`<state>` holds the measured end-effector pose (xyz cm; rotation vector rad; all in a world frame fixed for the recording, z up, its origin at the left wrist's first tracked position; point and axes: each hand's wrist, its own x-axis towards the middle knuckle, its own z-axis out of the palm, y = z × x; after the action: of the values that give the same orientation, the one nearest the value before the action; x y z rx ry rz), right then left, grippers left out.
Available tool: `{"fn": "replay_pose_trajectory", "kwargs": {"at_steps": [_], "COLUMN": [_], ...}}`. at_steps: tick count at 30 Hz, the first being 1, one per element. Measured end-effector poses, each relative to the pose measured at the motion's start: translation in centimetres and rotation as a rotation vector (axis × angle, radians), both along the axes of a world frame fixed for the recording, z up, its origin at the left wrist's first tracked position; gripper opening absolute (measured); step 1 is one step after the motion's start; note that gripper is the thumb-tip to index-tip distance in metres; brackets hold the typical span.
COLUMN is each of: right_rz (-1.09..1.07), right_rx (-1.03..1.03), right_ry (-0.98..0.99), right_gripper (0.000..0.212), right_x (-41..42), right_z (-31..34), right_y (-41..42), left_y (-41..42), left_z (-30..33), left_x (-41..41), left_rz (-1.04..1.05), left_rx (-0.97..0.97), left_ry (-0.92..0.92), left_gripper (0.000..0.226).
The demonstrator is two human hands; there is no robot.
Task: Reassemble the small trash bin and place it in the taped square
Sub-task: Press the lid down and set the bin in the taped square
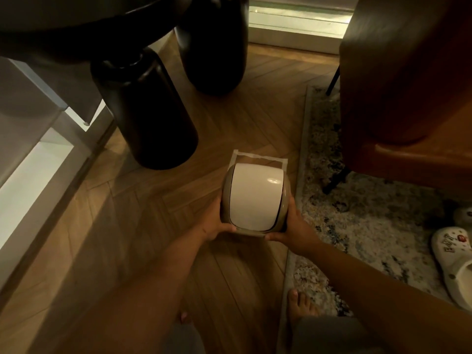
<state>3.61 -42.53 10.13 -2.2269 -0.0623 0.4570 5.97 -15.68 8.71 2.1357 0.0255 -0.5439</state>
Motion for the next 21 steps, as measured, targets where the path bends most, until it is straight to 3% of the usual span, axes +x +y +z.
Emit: {"fn": "replay_pose_trajectory", "kwargs": {"at_steps": [8, 21], "right_rz": [0.061, 0.053], "right_rx": [0.077, 0.120], "right_ry": [0.058, 0.078], "right_gripper": [0.138, 0.140], "right_x": [5.4, 10.7], "right_z": [-0.8, -2.0], "right_y": [-1.7, -2.2], "left_y": [-0.7, -0.4], "left_z": [-1.4, -2.0], "left_x": [4.8, 11.9], "left_rz": [-0.029, -0.054], "left_rx": [0.042, 0.197], "left_ry": [-0.056, -0.031], "left_gripper": [0.119, 0.121]}}
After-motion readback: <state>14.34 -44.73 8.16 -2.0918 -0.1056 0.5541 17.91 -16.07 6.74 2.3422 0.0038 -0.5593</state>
